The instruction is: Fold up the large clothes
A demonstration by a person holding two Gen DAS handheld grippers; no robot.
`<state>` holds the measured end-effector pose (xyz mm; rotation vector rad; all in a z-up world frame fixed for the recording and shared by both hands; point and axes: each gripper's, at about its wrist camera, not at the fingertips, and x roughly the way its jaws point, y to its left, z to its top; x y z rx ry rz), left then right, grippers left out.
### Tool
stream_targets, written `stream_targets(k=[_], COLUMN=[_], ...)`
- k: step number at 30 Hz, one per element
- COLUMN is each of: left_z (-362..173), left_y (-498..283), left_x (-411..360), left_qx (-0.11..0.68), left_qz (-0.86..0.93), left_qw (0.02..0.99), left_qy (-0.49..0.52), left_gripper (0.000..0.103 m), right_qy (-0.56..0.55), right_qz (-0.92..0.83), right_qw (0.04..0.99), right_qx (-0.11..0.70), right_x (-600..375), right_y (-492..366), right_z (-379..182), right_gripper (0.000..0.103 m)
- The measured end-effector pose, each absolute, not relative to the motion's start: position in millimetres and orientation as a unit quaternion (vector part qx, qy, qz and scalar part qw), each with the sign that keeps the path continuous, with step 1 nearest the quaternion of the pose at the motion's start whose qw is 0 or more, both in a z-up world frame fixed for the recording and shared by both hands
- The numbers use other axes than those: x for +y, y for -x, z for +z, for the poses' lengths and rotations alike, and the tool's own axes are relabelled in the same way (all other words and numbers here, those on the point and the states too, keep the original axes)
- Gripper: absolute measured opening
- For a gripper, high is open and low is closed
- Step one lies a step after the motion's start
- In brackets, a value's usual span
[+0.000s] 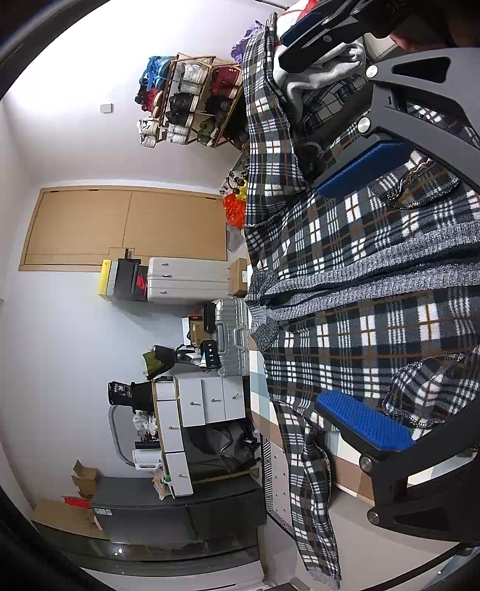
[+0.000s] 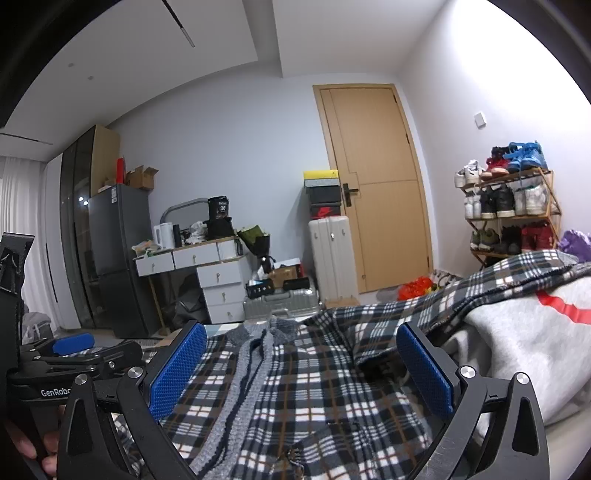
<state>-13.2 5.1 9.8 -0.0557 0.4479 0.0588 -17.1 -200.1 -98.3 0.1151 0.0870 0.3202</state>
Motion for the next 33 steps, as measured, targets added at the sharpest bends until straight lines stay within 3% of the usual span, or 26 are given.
stream_targets(k=[33], left_z=[1.5], left_y=[13.8], left_x=[6.7], left_qx=[0.238], left_qz=[0.020], left_qw=[0.970], left_qy=[0.038], left_gripper=[0.102], right_qy=[-0.078], right_qz=[0.159], right_qw=[0.983], right_qx=[0.057], right_x=[-206.0], right_y=[14.3], right_z=[-102.9], right_gripper=[0.103])
